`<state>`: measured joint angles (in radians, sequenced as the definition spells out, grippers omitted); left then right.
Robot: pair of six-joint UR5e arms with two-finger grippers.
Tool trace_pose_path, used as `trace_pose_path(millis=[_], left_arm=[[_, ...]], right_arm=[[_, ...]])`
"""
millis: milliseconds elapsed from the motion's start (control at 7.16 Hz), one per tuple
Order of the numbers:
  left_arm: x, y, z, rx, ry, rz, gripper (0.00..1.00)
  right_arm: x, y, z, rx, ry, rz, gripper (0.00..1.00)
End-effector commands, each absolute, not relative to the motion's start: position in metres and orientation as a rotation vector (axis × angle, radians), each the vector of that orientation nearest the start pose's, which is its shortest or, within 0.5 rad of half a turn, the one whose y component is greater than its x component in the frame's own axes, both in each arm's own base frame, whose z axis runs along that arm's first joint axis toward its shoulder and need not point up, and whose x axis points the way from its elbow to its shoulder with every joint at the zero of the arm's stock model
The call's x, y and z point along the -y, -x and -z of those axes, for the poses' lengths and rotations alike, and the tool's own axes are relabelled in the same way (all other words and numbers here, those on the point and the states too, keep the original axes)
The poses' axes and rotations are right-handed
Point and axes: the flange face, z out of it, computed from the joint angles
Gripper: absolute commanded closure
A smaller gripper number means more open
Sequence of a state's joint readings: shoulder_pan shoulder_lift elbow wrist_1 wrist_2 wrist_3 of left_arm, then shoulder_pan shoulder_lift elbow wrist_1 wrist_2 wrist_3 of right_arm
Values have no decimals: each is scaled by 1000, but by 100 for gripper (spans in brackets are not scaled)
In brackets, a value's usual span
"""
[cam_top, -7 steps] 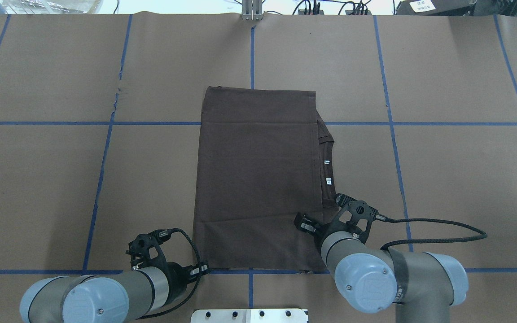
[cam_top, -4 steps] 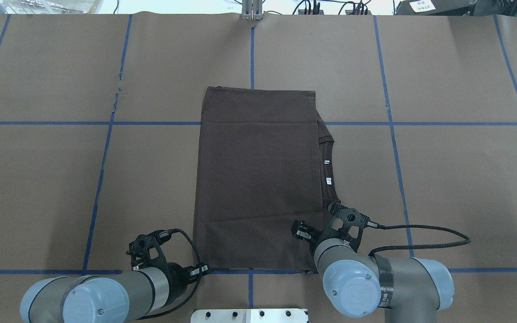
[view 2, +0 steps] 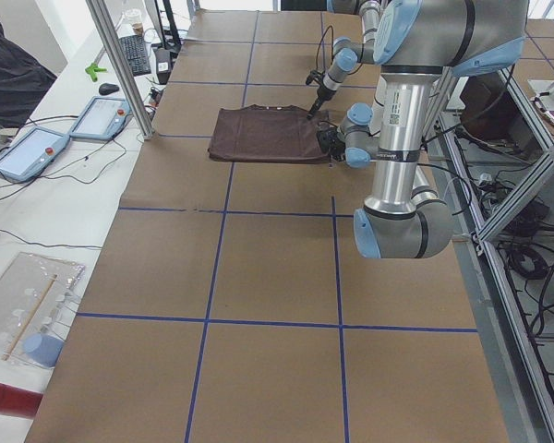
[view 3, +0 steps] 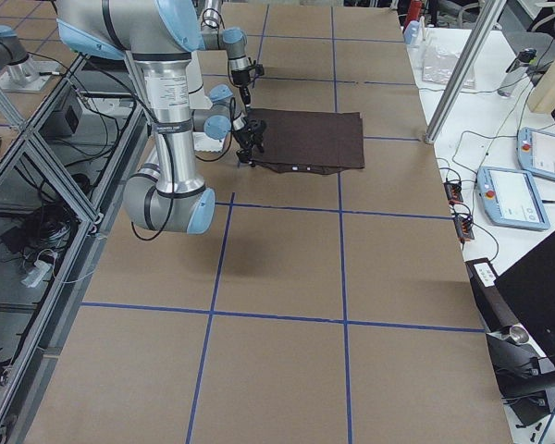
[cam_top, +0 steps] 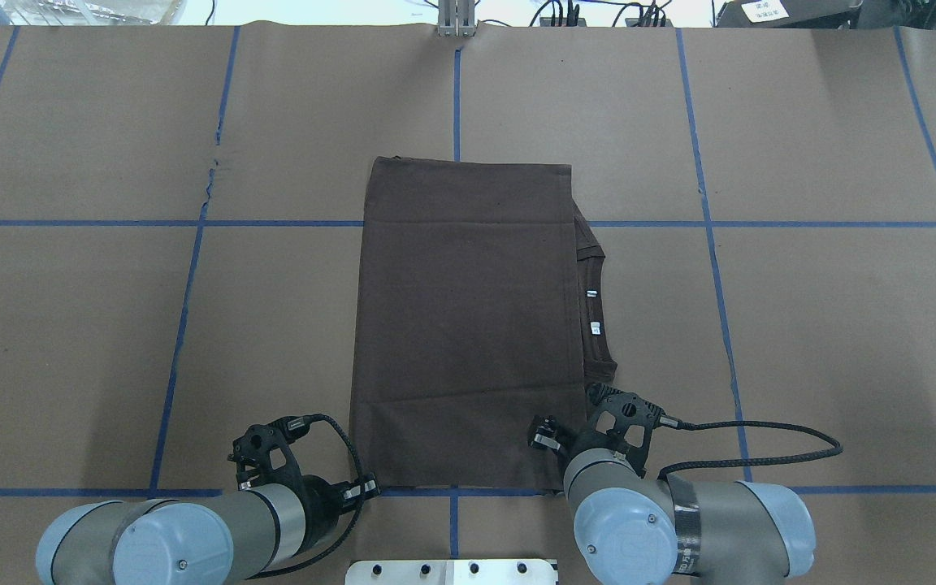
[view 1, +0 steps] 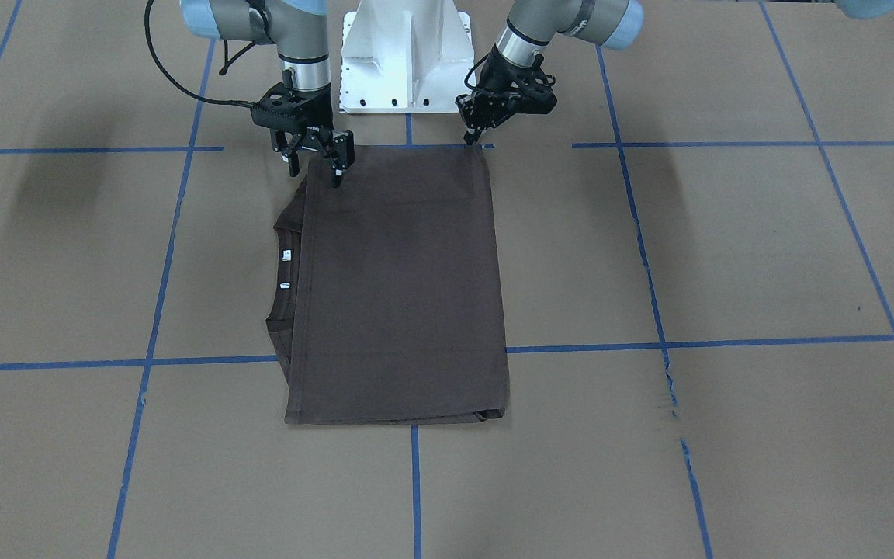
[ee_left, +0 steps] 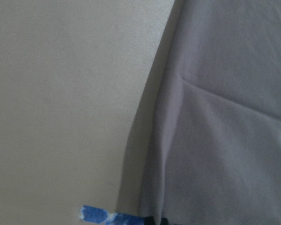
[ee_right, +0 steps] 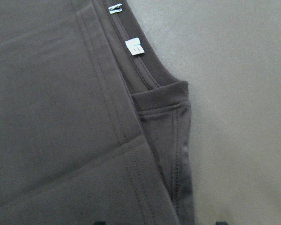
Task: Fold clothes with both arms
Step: 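Grasp the near edge of the shirt with both grippers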
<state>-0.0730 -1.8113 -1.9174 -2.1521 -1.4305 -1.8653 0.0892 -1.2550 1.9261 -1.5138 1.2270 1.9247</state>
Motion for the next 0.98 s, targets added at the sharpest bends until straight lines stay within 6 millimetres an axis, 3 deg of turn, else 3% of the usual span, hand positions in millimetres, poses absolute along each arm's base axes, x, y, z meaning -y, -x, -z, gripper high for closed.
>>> trace_pose_path(millis=[0,140,838], left_arm=[[188,-545,-306,-1181,6,406,100],[188,-545,-305,-1182,6,406,100],[188,-545,-304,-1184,5,405,100]], right_arm=[[217,562,-318,787,-221,-561,70],[217,561,-317,797,-210,-592,100],[216,556,-307,820,-204,-598,100]])
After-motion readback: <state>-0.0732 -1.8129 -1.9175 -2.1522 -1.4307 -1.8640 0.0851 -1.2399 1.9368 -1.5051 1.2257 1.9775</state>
